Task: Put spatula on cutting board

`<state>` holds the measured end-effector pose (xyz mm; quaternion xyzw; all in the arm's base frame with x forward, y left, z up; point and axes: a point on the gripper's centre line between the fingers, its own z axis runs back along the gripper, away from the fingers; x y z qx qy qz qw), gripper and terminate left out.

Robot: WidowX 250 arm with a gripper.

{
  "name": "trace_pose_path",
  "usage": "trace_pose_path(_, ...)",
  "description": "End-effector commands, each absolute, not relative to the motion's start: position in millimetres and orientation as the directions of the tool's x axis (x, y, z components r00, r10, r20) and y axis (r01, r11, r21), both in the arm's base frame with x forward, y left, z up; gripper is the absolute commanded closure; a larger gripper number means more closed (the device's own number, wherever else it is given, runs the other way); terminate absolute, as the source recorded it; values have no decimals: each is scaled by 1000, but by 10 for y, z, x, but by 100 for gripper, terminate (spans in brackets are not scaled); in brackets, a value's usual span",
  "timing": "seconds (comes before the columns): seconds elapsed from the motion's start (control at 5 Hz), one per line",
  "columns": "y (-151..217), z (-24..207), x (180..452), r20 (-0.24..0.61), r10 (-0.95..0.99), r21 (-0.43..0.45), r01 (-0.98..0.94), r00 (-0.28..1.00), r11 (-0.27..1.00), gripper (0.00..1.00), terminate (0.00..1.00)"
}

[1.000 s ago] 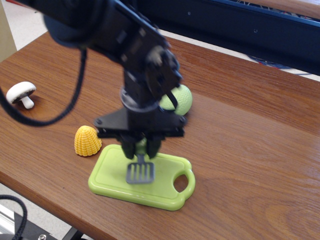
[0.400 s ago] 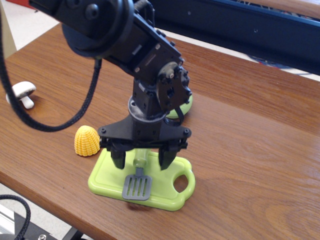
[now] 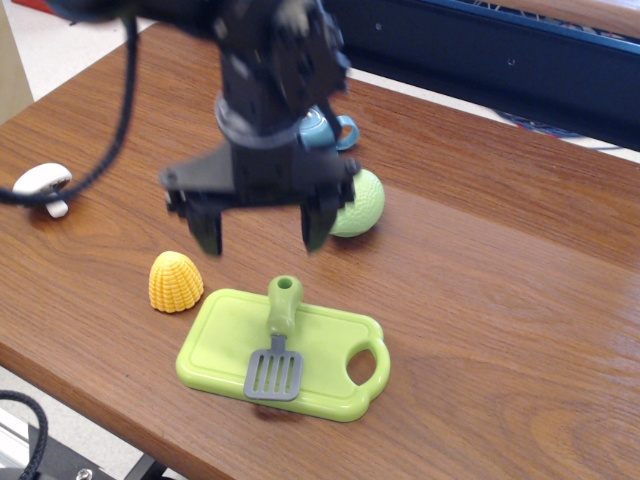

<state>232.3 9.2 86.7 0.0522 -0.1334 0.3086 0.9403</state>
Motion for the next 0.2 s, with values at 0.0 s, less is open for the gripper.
trace_pose_path(0.0, 179, 998, 2308, 309, 568, -7, -595, 763, 803, 0, 100)
